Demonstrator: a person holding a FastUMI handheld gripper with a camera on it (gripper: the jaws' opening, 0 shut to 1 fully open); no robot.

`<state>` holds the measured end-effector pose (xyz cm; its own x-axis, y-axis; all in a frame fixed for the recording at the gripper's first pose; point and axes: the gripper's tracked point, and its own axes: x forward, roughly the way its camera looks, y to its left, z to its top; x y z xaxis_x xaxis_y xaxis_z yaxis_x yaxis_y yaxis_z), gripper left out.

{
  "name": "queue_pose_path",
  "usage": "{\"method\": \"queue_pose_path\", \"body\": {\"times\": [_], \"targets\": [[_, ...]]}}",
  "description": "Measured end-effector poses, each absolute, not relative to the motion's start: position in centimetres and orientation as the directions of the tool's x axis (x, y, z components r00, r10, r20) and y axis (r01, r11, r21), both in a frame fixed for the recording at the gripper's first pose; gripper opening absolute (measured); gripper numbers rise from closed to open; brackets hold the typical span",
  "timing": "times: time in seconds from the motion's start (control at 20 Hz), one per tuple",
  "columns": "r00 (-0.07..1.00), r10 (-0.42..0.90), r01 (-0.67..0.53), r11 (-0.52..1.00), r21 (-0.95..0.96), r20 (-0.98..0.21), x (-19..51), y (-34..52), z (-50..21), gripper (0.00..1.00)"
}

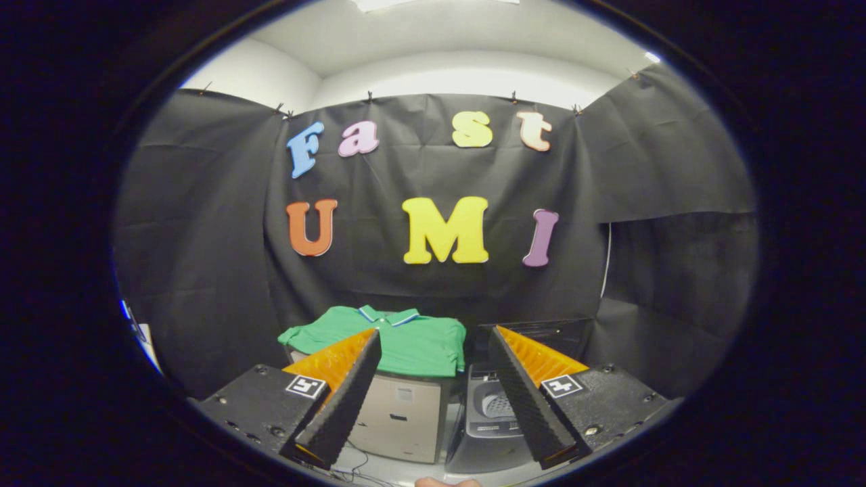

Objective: Put the clothes into the washing machine and then close the washing machine lid.

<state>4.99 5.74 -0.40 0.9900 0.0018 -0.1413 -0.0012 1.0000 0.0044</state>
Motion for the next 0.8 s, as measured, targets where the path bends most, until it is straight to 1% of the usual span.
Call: {"method": "queue_pose_path", "body": {"times": [0.25, 0.45, 0.6, 0.7, 0.8], "targets": [[0.961, 0.086, -0.080, 0.996, 0.036, -0.261, 10.5, 11.1, -0.4, 1.00], [0.934, 0.117, -0.123, 0.992, 0.002, -0.337, 15.3, 13.7, -0.3, 1.00], [0.893, 0.159, -0.150, 0.987, 0.057, -0.421, 19.2, 16.0, -0.4, 1.00], [0.857, 0.137, -0.140, 0.990, 0.030, -0.498, 21.7, 16.3, -0.9, 1.00], [0.829, 0.136, -0.152, 0.988, 0.016, -0.543, 24.5, 17.5, -1.2, 1.00]]}}
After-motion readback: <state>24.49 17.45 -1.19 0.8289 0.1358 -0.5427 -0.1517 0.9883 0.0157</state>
